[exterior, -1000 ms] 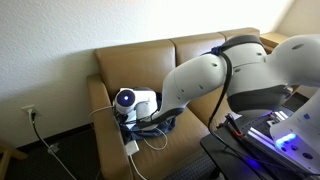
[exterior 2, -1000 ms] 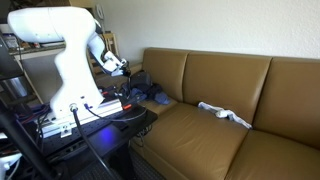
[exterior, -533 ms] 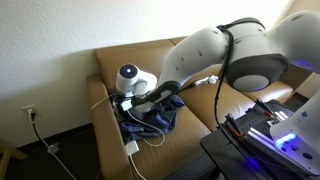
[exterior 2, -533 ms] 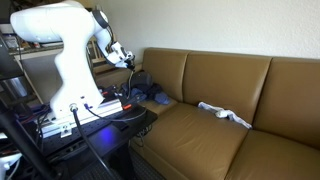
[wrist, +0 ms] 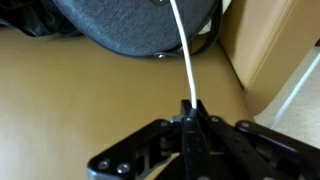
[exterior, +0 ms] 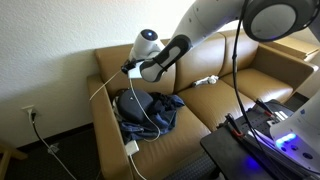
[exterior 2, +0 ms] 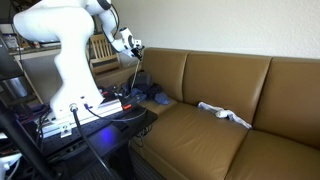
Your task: Move the cable to the center of the couch
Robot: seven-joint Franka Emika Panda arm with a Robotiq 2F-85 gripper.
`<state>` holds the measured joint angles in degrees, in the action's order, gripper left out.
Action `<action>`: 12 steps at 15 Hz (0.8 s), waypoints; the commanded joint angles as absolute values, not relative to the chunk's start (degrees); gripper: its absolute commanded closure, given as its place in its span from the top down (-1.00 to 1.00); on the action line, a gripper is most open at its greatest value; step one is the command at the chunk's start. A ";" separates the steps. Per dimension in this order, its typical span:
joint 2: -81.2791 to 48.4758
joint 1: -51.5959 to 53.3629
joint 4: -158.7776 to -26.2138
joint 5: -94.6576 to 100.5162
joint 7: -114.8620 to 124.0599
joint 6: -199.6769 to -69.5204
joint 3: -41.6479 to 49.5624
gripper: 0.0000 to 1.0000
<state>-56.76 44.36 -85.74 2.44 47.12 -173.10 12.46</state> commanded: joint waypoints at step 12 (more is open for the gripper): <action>-32.17 50.42 -126.75 -32.90 51.83 -198.35 27.94 -0.98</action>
